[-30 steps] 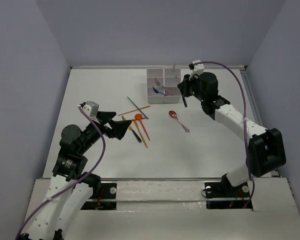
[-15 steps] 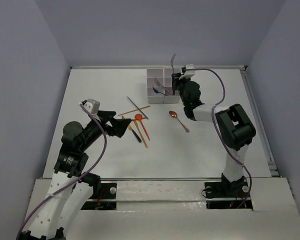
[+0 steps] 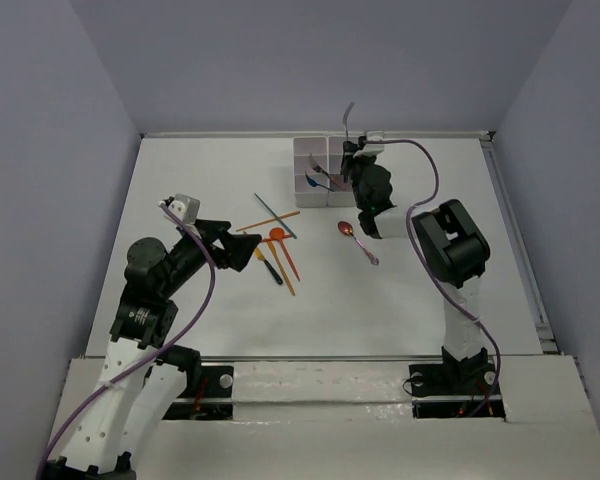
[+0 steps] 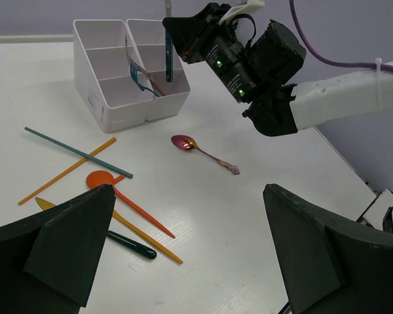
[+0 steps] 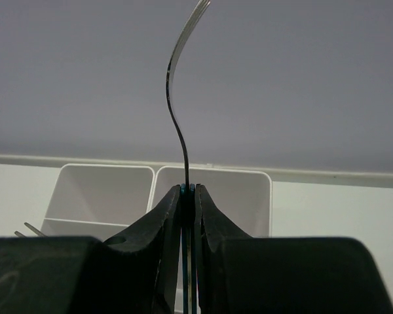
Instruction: Sort the eating utensils into containers
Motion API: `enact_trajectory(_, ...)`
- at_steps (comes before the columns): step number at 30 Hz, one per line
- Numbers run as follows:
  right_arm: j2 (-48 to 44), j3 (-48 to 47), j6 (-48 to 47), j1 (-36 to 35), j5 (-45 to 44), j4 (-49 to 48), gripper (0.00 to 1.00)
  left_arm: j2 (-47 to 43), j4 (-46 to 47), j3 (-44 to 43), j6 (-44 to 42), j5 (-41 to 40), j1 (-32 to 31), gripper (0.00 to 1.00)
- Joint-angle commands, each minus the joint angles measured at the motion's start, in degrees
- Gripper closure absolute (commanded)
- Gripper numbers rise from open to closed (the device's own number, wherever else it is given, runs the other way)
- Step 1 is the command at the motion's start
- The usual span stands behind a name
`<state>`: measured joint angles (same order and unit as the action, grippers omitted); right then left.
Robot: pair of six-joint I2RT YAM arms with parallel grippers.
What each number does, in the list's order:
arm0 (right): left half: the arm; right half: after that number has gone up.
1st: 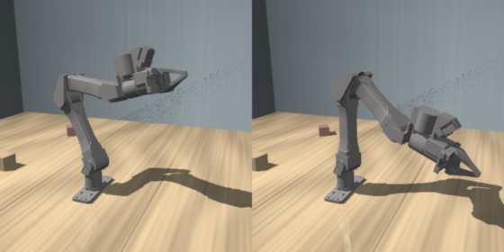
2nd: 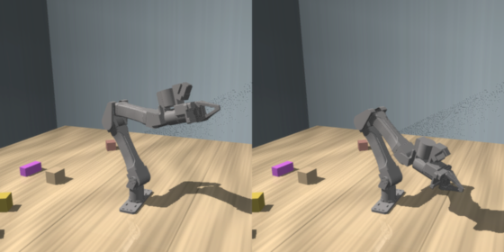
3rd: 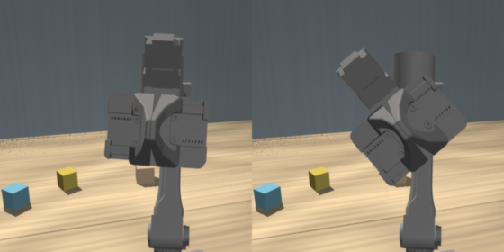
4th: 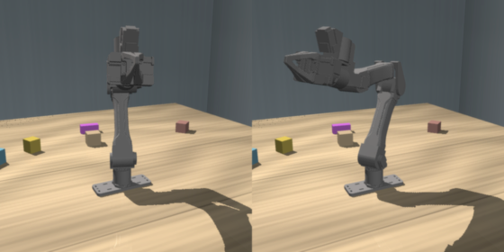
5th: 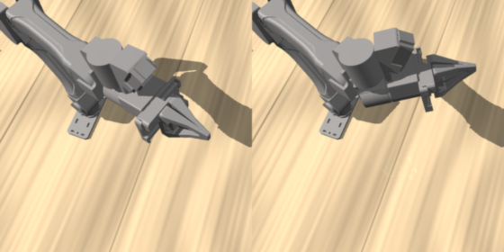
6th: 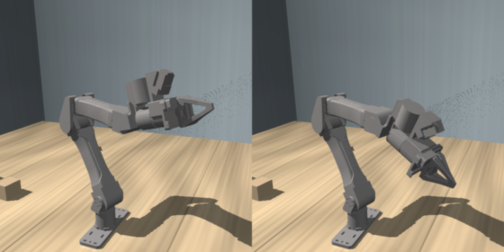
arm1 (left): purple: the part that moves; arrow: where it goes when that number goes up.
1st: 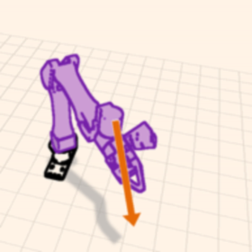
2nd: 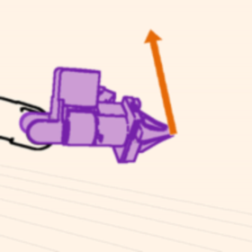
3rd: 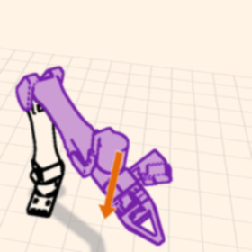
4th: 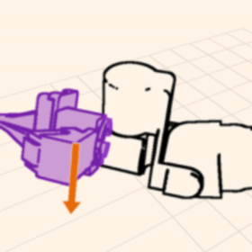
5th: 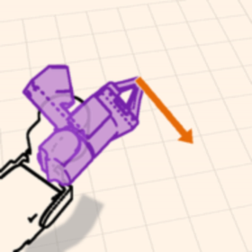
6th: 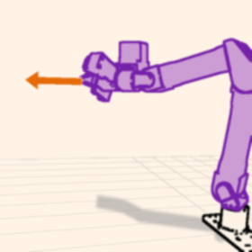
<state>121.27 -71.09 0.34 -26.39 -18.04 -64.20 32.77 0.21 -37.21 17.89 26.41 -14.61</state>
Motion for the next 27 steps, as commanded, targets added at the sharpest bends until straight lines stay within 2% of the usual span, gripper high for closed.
enact_trajectory(1,1.9,-1.6,-2.1,-1.4,-2.6,-8.4,1.00,0.0,3.0,-1.7,0.1,1.3,0.3,0.01)
enact_trajectory(10,1.6,4.4,-4.0,-3.1,-4.3,-14.5,0.98,-0.3,3.1,-1.7,0.1,1.4,0.8,0.01)
enact_trajectory(14,-0.2,7.1,-4.2,-3.6,-4.1,-15.7,0.76,-0.5,3.3,-1.6,0.1,1.5,0.8,0.01)
enact_trajectory(16,-1.1,8.3,-4.2,-3.6,-3.7,-15.3,0.70,-0.6,3.5,-1.5,0.2,1.5,0.8,0.01)
enact_trajectory(17,-1.5,8.7,-4.1,-3.6,-3.3,-15.0,0.62,-0.5,3.5,-1.5,0.2,1.5,0.8,0.01)
enact_trajectory(20,-3.6,10.6,-3.4,-3.6,-2.1,-13.8,0.48,-0.7,3.7,-1.5,0.3,1.5,1.3,0.01)
enact_trajectory(24,-7.4,11.2,-2.3,-3.6,1.7,-5.6,0.47,-0.3,3.8,-1.4,0.6,2.1,2.4,0.01)
enact_trajectory(27,-11.7,14.6,-1.2,-3.6,2.0,-3.7,0.47,-0.2,4.0,-1.3,0.7,2.7,3.5,0.01)
